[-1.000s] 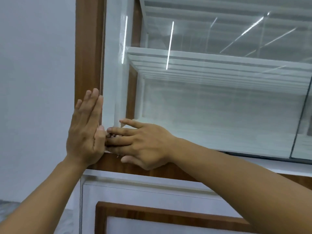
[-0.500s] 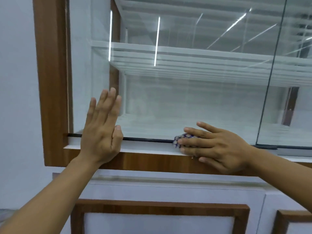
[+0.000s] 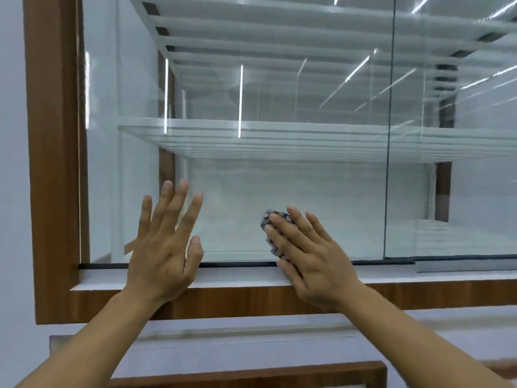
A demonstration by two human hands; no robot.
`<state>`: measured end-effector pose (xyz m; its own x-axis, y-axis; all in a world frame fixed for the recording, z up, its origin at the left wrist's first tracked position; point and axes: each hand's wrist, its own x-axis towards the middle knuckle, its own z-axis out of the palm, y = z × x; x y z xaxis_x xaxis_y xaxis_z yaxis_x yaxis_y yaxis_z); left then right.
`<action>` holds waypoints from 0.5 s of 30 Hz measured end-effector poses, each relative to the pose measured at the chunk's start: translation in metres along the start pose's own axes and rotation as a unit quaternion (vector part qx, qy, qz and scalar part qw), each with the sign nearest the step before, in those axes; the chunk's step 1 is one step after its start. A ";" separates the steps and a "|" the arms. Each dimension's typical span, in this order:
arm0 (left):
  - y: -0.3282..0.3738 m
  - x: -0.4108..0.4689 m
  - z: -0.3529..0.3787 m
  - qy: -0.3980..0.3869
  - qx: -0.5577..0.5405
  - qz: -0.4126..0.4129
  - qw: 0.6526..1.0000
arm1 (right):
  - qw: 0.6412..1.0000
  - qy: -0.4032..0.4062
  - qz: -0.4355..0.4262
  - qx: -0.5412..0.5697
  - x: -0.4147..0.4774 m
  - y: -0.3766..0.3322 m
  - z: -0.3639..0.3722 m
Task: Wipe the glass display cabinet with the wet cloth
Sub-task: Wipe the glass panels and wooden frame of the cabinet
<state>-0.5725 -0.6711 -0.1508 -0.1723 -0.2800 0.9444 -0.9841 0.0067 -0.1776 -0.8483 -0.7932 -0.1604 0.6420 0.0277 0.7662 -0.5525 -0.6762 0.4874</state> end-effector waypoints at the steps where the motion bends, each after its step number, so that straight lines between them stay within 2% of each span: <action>1: 0.003 0.002 0.002 -0.004 0.009 -0.003 1.000 | 0.999 0.015 0.027 0.011 0.020 -0.019 0.006; 4: 0.009 0.005 0.009 -0.016 0.037 -0.011 0.999 | 0.996 0.036 0.078 0.015 0.061 -0.059 0.018; 7: 0.012 0.006 0.013 -0.008 0.058 -0.016 0.998 | 0.994 0.045 0.100 0.011 0.064 -0.064 0.021; 11: 0.014 0.006 0.019 0.021 0.048 -0.019 0.998 | 0.984 0.084 0.155 0.006 0.034 -0.030 0.016; 15: 0.017 0.010 0.021 0.026 0.032 -0.024 0.999 | 0.947 0.153 0.281 0.014 0.009 0.011 0.009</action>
<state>-0.5900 -0.6943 -0.1498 -0.1289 -0.2286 0.9650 -0.9867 -0.0674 -0.1477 -0.8436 -0.8075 -0.1515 0.0644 -0.1327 0.9891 -0.7448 -0.6660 -0.0408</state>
